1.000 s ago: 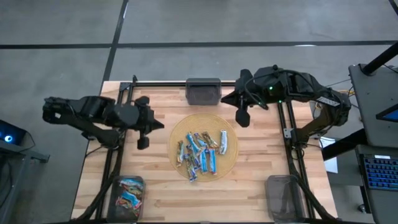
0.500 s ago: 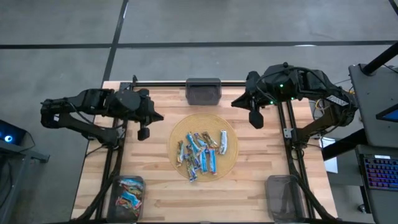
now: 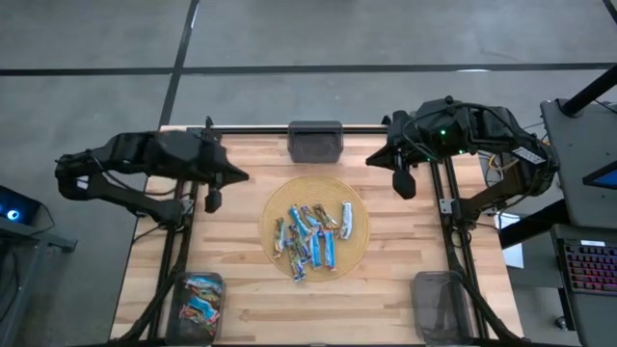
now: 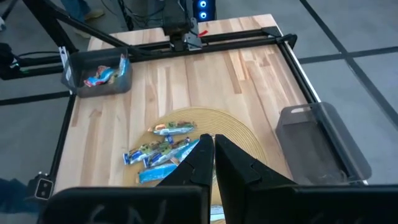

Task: Pick and place Granola Bars by type
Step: Put the red granola bar into the left black bin

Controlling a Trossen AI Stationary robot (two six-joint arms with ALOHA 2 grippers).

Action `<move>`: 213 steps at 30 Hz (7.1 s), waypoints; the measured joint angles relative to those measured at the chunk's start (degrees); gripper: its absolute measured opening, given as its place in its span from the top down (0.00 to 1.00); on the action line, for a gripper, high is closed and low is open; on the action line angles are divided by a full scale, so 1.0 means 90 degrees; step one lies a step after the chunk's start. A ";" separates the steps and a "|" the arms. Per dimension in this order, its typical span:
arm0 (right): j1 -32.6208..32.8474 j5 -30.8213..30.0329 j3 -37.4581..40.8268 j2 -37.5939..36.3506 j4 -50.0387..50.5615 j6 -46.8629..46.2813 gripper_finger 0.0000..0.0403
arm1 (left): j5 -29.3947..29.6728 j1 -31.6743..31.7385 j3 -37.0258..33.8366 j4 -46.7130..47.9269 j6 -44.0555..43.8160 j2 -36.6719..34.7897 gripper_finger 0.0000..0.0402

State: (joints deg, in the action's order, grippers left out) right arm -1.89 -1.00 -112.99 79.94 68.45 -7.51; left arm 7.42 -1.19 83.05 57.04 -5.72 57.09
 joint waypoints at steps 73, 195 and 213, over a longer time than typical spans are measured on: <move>0.1357 -0.0333 0.0551 0.3065 -0.0155 -0.5698 0.38 | 0.0140 -0.0002 0.1190 0.1629 -0.0068 -0.1081 1.00; 0.1409 -0.1078 -0.0425 0.4464 -0.5500 -0.4151 0.88 | 0.0109 -0.0001 0.1437 0.1727 -0.0318 -0.1288 1.00; 0.1454 0.0151 -0.0449 0.5536 -0.8953 -0.2360 0.88 | 0.0109 -0.0001 0.1437 0.1609 -0.0170 -0.1288 1.00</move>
State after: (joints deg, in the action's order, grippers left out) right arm 11.20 0.36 -117.03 129.77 -12.14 -28.75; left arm 8.40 -1.20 95.98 71.53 -7.25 45.50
